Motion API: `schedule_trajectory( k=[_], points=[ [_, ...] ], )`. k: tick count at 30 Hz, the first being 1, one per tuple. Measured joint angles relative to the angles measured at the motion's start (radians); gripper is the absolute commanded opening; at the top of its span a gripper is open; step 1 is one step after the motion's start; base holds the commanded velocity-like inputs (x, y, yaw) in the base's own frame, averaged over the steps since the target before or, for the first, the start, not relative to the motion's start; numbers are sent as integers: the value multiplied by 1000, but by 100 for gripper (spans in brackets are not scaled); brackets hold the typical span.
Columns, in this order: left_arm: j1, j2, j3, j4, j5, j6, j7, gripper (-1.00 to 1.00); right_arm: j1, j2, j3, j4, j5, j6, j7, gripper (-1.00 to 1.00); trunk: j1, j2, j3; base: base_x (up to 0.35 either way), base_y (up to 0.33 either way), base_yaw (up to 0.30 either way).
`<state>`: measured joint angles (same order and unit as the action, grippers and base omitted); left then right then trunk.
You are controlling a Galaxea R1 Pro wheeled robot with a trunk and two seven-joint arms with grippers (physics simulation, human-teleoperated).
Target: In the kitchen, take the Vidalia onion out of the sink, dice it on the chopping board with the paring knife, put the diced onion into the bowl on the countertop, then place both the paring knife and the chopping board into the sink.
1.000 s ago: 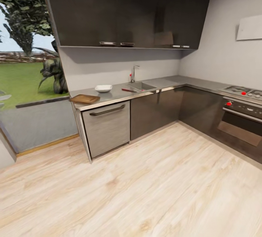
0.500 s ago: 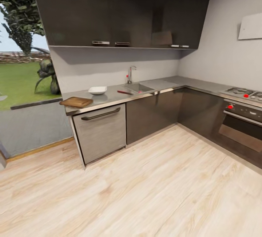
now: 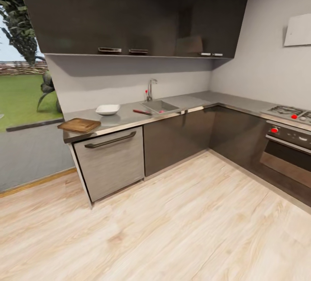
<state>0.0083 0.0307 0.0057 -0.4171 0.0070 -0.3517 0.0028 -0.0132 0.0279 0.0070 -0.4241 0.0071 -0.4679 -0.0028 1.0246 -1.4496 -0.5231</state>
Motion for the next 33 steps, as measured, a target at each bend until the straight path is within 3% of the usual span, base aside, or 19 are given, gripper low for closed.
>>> schedule_trajectory(
  k=[9,33],
  points=[
    [0,0,0,0,0,0,0,100,0,1,0,0,0,0,0,100,0,0,0,235,-169,57],
    [0,0,0,0,0,0,0,100,0,1,0,0,0,0,0,100,0,0,0,235,-169,270]
  ],
)
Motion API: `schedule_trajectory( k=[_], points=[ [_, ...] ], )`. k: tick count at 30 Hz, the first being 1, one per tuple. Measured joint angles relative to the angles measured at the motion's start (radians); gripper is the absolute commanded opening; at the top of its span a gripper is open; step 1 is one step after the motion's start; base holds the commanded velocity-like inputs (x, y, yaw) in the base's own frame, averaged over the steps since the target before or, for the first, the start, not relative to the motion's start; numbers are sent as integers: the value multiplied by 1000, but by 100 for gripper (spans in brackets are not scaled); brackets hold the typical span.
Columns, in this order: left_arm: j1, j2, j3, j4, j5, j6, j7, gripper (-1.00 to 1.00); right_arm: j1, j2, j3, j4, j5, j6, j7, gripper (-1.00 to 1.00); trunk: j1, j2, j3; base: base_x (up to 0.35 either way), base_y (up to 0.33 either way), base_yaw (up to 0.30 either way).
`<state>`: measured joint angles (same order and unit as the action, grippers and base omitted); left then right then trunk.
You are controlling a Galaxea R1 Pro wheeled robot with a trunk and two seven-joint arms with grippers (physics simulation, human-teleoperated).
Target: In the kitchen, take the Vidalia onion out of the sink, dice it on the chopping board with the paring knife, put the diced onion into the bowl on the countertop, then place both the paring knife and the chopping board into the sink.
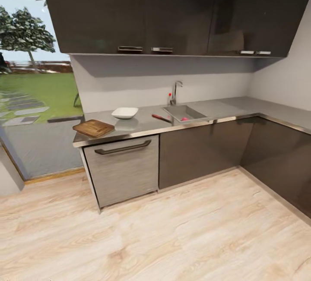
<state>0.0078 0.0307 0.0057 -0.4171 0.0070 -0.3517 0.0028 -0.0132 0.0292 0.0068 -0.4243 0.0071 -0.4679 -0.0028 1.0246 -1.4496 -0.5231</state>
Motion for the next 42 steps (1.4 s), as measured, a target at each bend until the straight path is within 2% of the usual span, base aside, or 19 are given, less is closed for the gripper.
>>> schedule_trajectory(
  k=[29,42],
  points=[
    [1,0,0,0,-1,0,0,100,0,0,-1,0,0,0,0,100,0,0,0,235,-169,242],
    [1,0,0,0,-1,0,0,100,0,-1,0,0,0,0,0,100,0,0,0,235,-169,19]
  ],
)
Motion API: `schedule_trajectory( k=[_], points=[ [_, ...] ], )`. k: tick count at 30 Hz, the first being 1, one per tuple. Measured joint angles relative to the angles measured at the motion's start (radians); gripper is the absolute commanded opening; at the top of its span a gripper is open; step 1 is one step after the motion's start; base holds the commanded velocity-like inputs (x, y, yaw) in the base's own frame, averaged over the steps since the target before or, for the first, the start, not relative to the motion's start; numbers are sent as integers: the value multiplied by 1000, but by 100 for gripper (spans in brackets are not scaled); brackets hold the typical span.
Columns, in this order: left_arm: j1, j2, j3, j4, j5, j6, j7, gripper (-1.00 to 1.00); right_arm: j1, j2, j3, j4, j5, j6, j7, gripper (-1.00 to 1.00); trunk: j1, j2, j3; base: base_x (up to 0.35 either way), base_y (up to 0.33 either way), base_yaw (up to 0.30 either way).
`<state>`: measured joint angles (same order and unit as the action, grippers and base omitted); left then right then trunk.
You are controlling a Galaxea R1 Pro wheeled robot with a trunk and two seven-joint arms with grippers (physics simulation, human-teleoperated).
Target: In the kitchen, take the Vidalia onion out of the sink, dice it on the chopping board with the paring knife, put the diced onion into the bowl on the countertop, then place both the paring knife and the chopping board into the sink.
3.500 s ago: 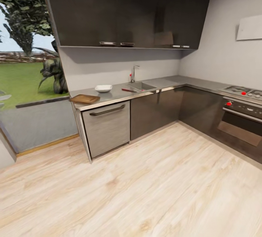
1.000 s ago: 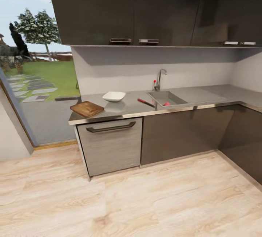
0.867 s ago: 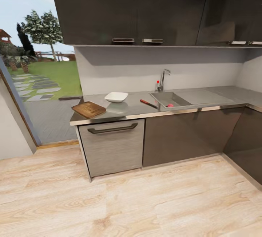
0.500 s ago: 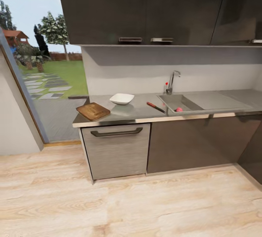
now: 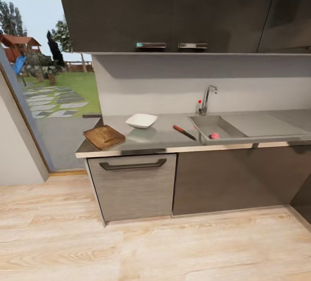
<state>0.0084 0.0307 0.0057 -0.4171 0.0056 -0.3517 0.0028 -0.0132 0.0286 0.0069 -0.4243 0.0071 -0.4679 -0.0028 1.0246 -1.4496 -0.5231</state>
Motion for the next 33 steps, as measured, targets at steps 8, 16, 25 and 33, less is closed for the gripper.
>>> schedule_trajectory(
  k=[8,16,25,33],
  points=[
    [0,0,0,0,0,0,0,100,0,0,0,0,0,0,0,100,0,0,0,235,-168,9],
    [0,0,0,0,0,0,0,100,0,0,0,0,0,0,0,100,0,0,0,212,-158,200],
    [0,0,0,0,0,0,0,100,0,0,0,0,0,0,0,100,0,0,0,32,-32,261],
    [0,1,0,0,0,0,0,100,0,-2,-1,0,0,0,0,100,0,0,0,1,-1,146]
  ],
)
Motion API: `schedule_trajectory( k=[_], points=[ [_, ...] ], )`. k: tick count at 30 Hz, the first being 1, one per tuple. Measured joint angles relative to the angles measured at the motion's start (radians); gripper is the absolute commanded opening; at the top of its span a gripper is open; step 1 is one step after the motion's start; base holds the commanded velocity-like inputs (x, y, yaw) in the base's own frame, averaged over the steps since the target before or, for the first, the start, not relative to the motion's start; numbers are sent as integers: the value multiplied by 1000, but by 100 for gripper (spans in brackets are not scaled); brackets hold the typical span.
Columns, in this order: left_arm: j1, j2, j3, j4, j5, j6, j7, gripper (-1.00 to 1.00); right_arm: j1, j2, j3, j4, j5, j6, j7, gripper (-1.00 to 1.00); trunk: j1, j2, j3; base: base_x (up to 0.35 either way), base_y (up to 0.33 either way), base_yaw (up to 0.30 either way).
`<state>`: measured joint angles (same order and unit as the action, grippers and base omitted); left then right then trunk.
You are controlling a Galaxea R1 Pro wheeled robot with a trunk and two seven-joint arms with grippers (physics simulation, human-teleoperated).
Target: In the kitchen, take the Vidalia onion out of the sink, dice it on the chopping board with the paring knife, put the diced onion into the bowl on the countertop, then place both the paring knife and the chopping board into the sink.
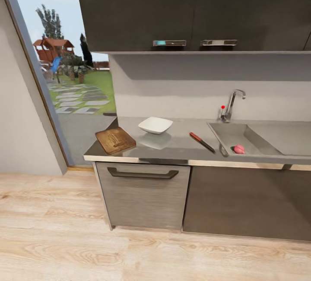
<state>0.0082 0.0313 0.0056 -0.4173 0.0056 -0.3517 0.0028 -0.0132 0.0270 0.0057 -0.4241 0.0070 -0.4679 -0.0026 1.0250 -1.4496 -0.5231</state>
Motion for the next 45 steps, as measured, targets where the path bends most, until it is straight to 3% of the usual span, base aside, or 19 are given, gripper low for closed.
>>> schedule_trajectory(
  k=[26,45],
  points=[
    [0,-1,0,0,1,0,0,100,0,-1,-4,-2,-1,0,0,100,0,0,3,0,0,-38],
    [0,0,1,0,1,0,0,100,0,-2,-3,0,0,1,0,100,-73,133,63,0,0,-2]
  ],
)
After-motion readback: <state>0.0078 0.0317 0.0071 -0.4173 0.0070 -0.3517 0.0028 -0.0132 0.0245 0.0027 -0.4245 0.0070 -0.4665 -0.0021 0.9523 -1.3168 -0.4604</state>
